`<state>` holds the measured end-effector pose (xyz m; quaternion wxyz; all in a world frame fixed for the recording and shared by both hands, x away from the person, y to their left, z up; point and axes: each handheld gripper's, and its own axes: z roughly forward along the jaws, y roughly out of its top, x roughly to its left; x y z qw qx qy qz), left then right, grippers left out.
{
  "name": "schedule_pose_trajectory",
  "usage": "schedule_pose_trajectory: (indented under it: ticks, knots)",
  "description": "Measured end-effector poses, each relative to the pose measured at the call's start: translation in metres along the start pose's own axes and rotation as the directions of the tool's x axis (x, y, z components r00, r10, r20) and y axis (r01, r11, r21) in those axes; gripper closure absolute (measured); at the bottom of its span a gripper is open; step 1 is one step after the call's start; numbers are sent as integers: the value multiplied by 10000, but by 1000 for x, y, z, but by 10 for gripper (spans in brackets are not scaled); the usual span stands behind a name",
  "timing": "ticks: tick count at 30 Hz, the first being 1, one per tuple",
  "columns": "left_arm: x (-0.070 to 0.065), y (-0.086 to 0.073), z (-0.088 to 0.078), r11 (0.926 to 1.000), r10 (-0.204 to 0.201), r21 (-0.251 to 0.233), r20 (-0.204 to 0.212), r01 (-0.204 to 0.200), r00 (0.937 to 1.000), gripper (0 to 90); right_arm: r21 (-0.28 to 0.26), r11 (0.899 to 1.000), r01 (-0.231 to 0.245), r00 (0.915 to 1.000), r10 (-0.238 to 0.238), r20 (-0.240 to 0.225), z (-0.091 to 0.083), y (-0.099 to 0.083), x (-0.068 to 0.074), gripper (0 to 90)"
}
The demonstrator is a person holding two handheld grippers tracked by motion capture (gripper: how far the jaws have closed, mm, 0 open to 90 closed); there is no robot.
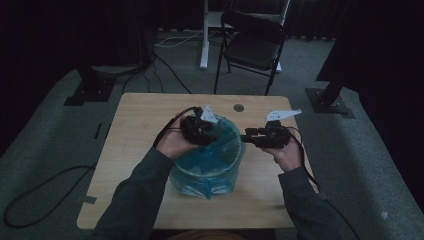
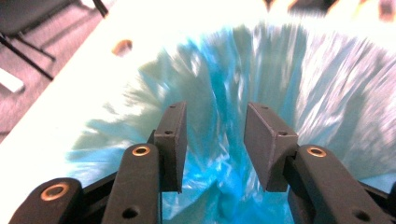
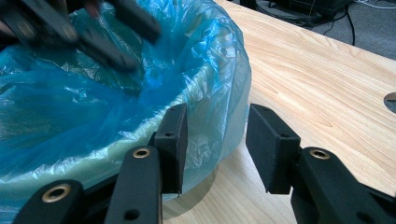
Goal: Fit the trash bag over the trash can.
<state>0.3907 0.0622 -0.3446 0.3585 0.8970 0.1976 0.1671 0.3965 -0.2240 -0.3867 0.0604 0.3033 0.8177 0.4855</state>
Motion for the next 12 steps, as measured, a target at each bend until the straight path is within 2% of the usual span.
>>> schedule_pose_trajectory:
  ticks: [2, 3, 5, 7, 9, 10, 11, 12]
  knots:
    - [7, -6, -11, 9946, -518, -903, -153, 502, 9985, 592, -12, 10000, -15, 10000, 15, -7, -1, 0, 0, 580]
    - [11, -10, -16, 9873, -803, -1389, -149, 774, 9967, 593, -14, 10000, -28, 10000, 28, -1, -2, 0, 0, 579]
    - [16, -15, -23, 9750, -1168, -1924, -176, 1112, 9930, 592, -15, 10000, -30, 10000, 30, 22, -3, 0, -1, 578]
    - [21, -22, -31, 9610, -1515, -2404, -433, 1369, 9875, 593, -25, 10000, -54, 10000, 54, 42, -3, 0, -1, 577]
    - [24, -27, -36, 9494, -1769, -2707, -428, 1590, 9833, 592, -19, 10000, -69, 10000, 69, 60, -4, -1, -2, 577]
    - [24, -27, -36, 9494, -1769, -2707, -428, 1590, 9833, 592, -19, 10000, -69, 10000, 69, 60, -4, -1, -2, 577]
    - [28, -31, -41, 9417, -2011, -2851, -509, 1787, 9782, 592, -22, 10000, -82, 9999, 82, 59, -4, -1, -3, 576]
    - [29, -33, -42, 9404, -2077, -2859, -547, 1840, 9767, 592, -17, 10000, -88, 9999, 88, 64, -4, -1, -3, 575]
